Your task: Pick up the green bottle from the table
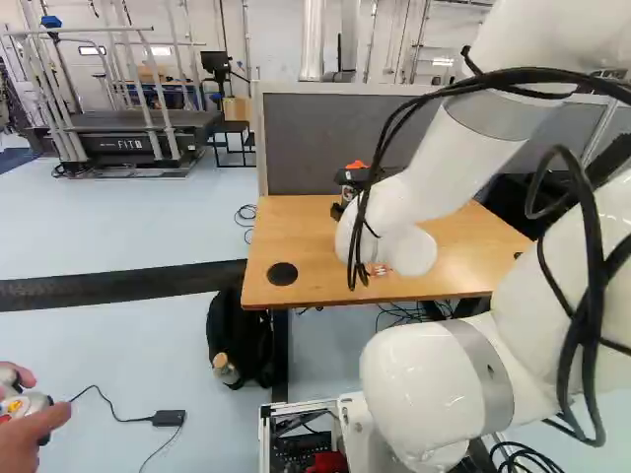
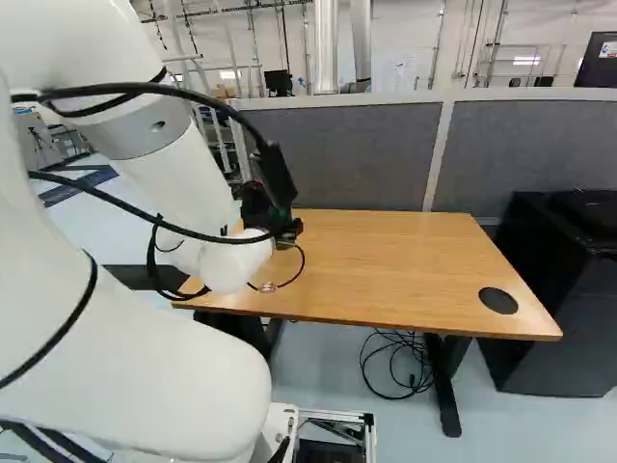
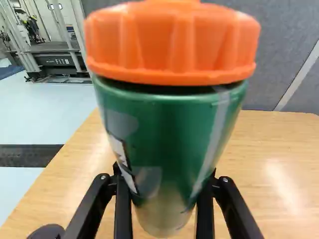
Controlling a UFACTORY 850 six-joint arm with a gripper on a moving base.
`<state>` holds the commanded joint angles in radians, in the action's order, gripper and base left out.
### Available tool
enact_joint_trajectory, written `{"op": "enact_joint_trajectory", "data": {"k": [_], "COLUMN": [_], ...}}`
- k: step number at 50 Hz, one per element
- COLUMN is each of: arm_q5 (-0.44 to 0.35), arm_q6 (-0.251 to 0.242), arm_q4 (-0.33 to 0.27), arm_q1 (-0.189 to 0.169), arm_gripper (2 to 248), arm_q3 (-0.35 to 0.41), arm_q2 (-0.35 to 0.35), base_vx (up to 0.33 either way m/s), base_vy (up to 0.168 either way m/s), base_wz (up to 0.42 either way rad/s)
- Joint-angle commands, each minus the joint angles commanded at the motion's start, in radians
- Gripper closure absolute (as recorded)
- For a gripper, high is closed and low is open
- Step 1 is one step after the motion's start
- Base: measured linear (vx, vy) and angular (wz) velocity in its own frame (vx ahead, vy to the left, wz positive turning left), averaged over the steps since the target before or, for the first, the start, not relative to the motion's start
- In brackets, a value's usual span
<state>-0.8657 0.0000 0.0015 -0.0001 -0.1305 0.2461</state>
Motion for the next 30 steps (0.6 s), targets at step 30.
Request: {"op": "enact_joint_trajectory", "data": {"k": [30], "arm_q5": [-0.007], "arm_q6": [0.000], "arm_q4": [-0.001], "arm_q1": [0.000], "arm_gripper": [135], "arm_q3": [0.043], "arm_q2": [0.033], "base_vx": [0.000], "base_vy": [0.000], "base_wz": [0.000]}}
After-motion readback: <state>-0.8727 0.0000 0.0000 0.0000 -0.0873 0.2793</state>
